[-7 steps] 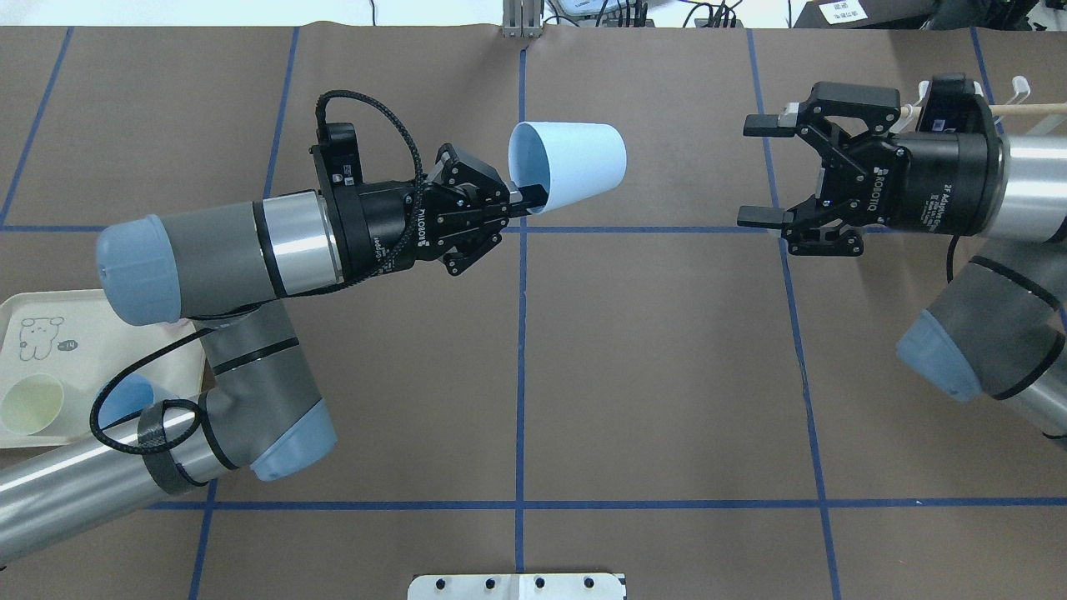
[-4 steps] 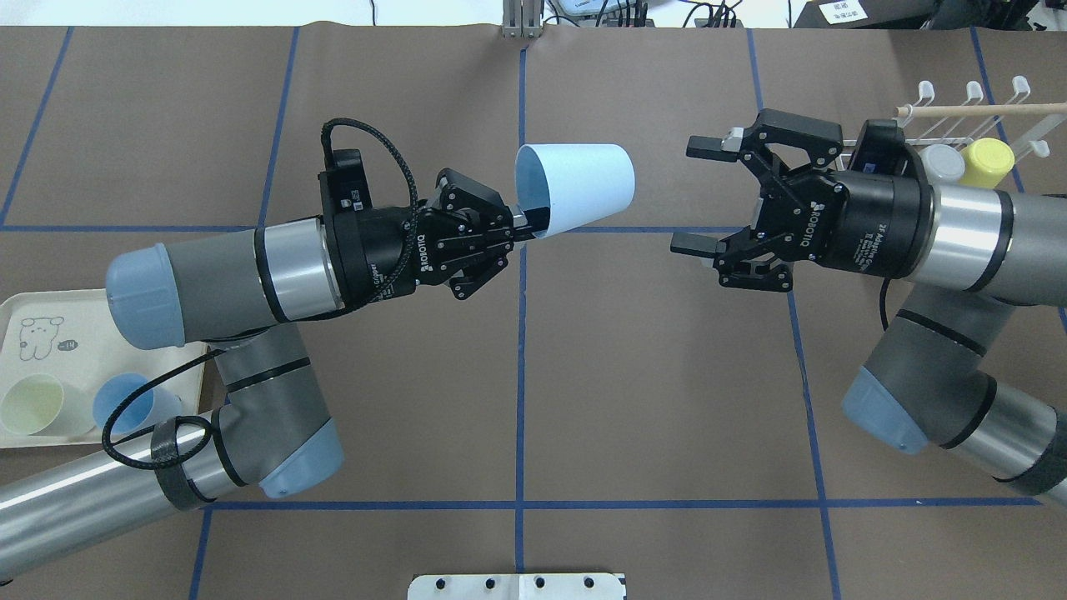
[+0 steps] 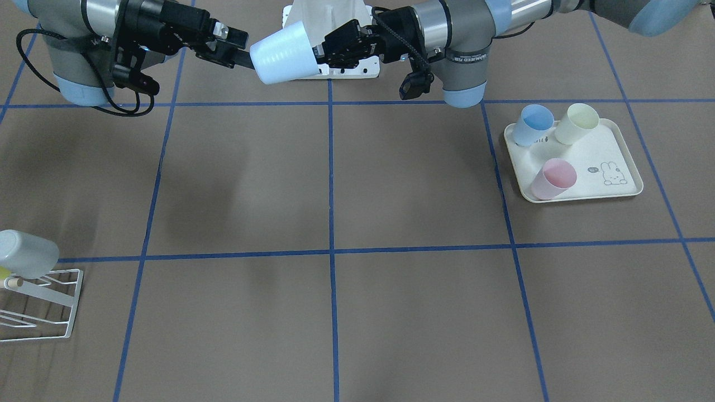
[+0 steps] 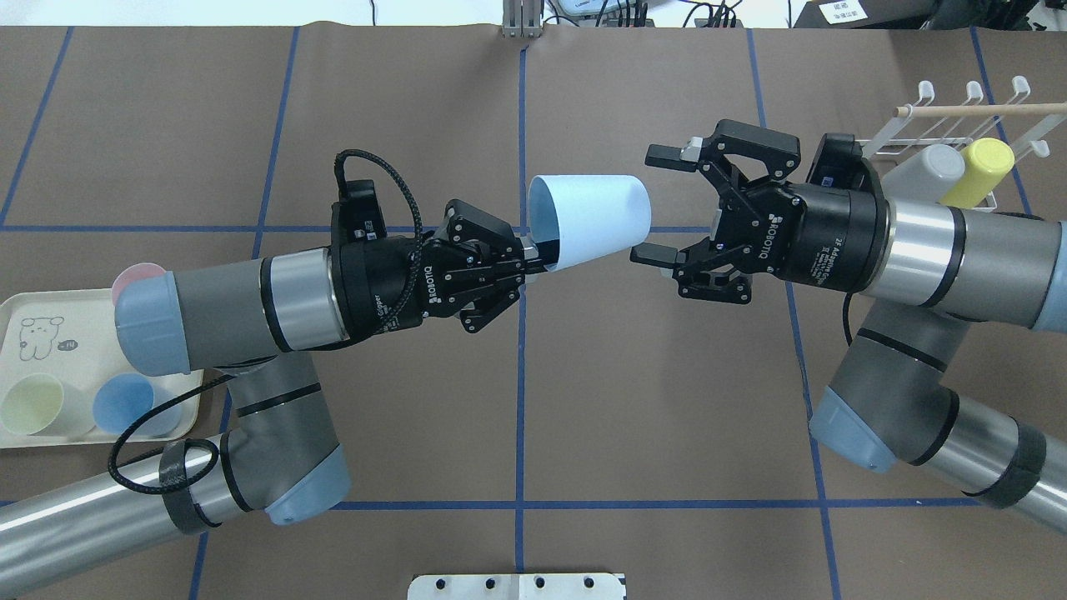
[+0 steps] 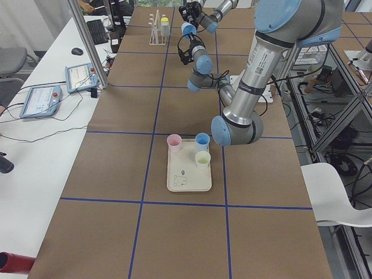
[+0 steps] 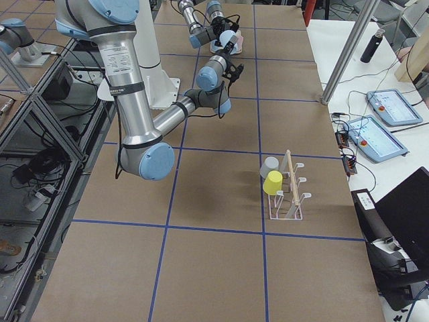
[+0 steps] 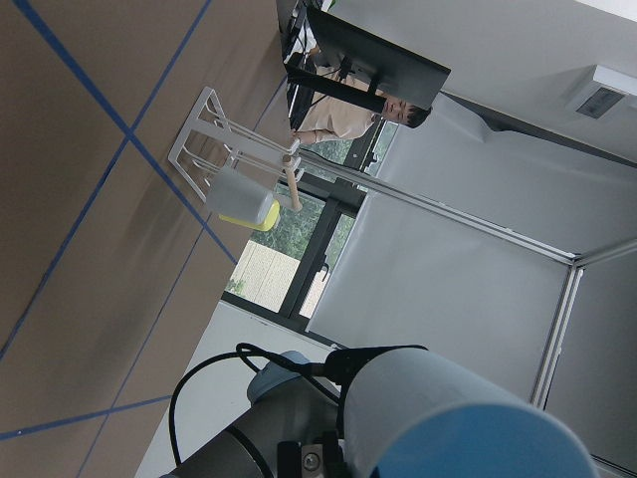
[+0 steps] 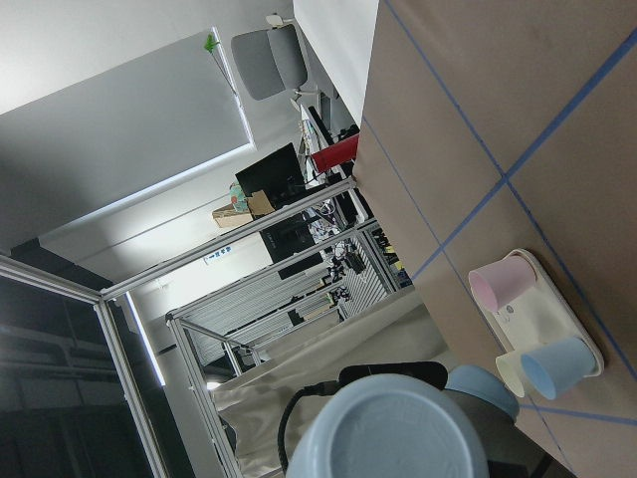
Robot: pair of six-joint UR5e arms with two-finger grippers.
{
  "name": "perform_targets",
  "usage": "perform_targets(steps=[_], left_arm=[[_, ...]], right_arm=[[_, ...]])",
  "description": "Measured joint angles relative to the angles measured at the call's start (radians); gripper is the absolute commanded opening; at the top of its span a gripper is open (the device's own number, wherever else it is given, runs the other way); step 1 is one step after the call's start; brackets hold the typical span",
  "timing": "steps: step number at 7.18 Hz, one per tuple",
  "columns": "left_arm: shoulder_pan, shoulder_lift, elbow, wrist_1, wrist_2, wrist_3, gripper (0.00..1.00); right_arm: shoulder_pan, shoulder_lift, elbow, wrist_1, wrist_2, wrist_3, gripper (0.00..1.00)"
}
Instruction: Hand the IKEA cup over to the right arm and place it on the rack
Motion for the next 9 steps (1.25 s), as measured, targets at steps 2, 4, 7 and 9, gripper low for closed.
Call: perform_targets(steps=[2, 4, 7, 9], left_arm=[[0.013, -0.003, -0.001, -0.007, 0.0, -0.001, 0.0], [0.018, -0.005, -0.002, -0.008, 0.0, -0.001, 0.13], [0.022, -0.006, -0.001, -0.008, 0.023, 0.001, 0.99], [0.019, -0.003, -0.005, -0.01, 0.043, 0.004, 0.99]], right_arm=[[-0.018, 0.005, -0.001, 0.0, -0.021, -0.001, 0.96], [-0.03, 0.005, -0.002, 0.0, -0.035, -0.002, 0.22], [-0.045, 0.006, 0.0, 0.002, -0.05, -0.001, 0.0], [-0.045, 0.004, 0.003, 0.001, -0.049, -0.008, 0.0]])
